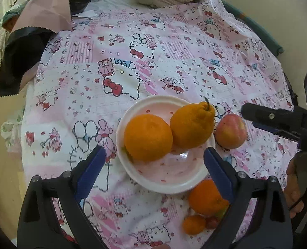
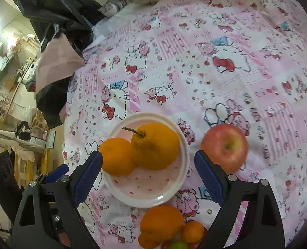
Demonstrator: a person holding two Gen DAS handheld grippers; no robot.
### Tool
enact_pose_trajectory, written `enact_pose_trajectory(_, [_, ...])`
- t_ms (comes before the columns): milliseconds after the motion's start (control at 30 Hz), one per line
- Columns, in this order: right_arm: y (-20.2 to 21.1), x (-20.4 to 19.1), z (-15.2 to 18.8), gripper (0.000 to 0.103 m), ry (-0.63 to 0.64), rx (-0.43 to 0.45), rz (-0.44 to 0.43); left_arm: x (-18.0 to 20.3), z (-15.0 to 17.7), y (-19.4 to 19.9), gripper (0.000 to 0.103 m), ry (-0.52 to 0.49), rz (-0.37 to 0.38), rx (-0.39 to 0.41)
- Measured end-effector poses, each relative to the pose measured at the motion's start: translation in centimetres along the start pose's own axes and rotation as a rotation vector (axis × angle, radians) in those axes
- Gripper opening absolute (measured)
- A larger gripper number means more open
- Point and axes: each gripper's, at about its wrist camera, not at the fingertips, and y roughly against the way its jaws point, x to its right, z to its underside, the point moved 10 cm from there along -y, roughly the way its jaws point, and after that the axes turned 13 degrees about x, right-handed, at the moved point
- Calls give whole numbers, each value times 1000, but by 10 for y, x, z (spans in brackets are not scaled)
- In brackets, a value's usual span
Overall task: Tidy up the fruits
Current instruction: 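Grasp another large round orange with the left tool while the right tool moves toward the red apple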
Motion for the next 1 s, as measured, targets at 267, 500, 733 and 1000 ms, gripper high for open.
enact_pose_trajectory(267, [44,41,18,93,-128,6,19,17,35,16,94,72,27,-50])
enact_pose_trajectory(500, [69,70,37,93,-216,11,33,47,82,11,94,94,72,-143])
enact_pose_trajectory(733, [73,99,48,93,-229,1,98,84,105,-7,94,20,118,-207])
enact_pose_trajectory(1000, [68,106,51,93,-198,-7,138,107,131,-42,89,-48,132,-305])
